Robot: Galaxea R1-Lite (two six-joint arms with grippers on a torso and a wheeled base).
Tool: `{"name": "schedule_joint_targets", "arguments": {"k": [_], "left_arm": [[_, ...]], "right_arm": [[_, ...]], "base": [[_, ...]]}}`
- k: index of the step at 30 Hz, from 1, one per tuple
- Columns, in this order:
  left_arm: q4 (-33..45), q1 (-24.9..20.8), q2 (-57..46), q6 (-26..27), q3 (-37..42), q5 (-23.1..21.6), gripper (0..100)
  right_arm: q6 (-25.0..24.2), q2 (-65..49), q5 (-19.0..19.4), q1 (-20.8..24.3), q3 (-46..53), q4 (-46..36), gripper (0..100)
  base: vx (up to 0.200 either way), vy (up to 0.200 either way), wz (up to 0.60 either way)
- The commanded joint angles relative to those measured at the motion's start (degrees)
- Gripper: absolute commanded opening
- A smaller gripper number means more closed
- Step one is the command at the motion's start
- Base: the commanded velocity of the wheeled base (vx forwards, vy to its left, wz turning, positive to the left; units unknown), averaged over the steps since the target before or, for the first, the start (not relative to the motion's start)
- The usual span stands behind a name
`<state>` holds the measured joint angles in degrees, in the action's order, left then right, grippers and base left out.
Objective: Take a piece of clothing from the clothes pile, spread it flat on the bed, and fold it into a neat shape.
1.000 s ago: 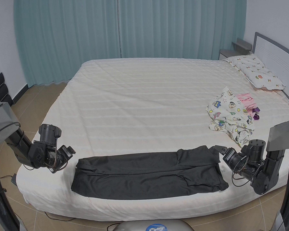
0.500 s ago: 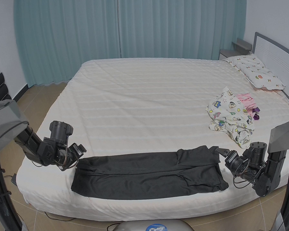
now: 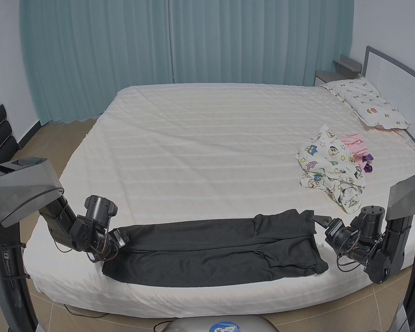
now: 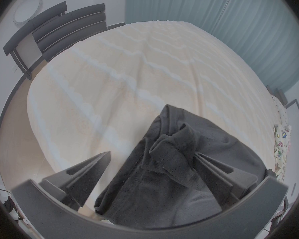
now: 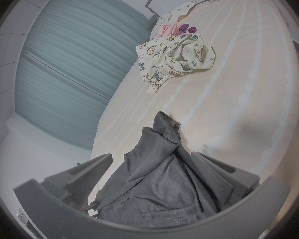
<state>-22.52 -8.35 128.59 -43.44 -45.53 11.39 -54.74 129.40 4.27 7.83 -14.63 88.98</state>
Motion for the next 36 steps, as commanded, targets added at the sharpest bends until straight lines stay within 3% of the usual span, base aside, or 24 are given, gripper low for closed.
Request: {"name": "schedule_joint_targets", "arguments": {"k": [1,11,17,20,23,25,31,36], "left_arm": [[-0.07,1.41,0.0,-0.07,1.15,0.04,100],[-0.16,4.22,-9.06,-0.42,4.49,-1.89,100],[0.02,6.33,-14.33,1.16,4.22,-8.49,100],[-0.16,6.86,-14.06,9.16,4.4,-14.02,100],[-0.16,6.77,-13.36,11.97,4.49,-15.17,100],[-0.25,6.59,-10.02,17.42,4.05,-17.27,100],[-3.24,6.24,-4.22,25.33,4.05,-18.59,100],[-11.85,5.45,2.46,29.72,4.57,-18.68,100]], "right_arm": [[-0.02,0.06,0.04,0.17,0.13,0.93,100],[-0.11,0.06,0.04,0.08,0.21,0.93,100],[-0.11,0.06,0.04,0.26,0.21,0.93,100],[-0.11,0.06,0.04,0.44,0.39,0.93,100],[-0.11,0.15,0.04,0.44,0.39,0.93,100],[-0.11,0.15,0.04,0.44,0.48,0.93,100],[-0.02,0.24,0.13,0.44,0.48,0.93,100],[-0.02,0.5,0.13,0.44,0.48,0.93,100]], "base": [[0.0,0.0,0.0],[0.0,0.0,0.0],[0.0,0.0,0.0],[0.0,0.0,0.0],[0.0,0.0,0.0],[0.0,0.0,0.0],[0.0,0.0,0.0],[0.0,0.0,0.0]]}}
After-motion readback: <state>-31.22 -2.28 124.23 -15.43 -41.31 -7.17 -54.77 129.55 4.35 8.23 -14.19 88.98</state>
